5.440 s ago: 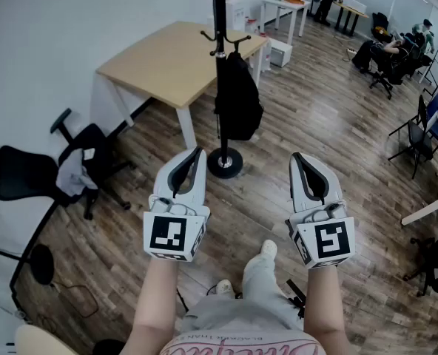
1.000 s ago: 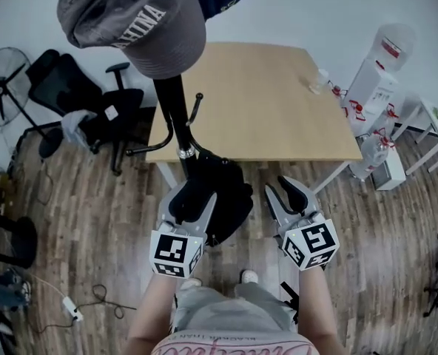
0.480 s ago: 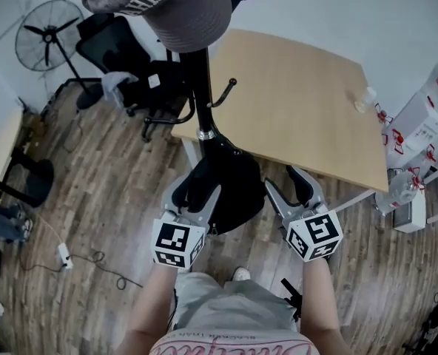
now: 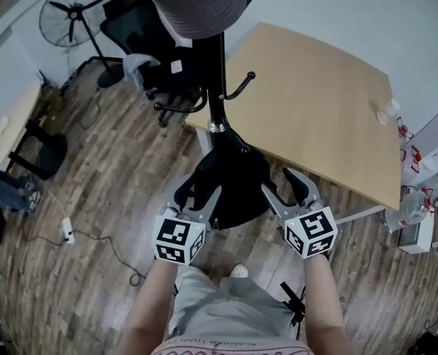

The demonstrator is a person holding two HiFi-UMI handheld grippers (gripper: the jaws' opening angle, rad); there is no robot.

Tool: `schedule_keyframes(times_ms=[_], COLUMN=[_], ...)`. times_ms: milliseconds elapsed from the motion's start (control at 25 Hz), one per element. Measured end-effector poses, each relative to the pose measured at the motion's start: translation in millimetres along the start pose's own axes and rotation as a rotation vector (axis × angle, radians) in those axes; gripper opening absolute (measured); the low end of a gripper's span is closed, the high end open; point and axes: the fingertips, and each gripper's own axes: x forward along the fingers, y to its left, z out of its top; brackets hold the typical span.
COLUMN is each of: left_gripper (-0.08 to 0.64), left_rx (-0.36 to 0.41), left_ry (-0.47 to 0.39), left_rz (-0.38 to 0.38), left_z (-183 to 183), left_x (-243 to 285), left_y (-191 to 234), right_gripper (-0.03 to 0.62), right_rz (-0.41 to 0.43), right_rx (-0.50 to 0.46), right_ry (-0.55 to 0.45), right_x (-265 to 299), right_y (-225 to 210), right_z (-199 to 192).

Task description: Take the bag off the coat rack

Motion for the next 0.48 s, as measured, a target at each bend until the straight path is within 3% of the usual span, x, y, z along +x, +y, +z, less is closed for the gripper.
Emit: schedule_keyframes(times_ms=[480], left_gripper=[0.276], left_rx=[-0.016], left_ry=[0.134], left_rz=[0.031], left_z=[-58], left_x=[17], left_y=[12], right_gripper=[0.281], right_rz=[0.056], right_rx=[-0.044], right_ry=[0.152], right_x=[51], right_y=[-10], right_z=[-51])
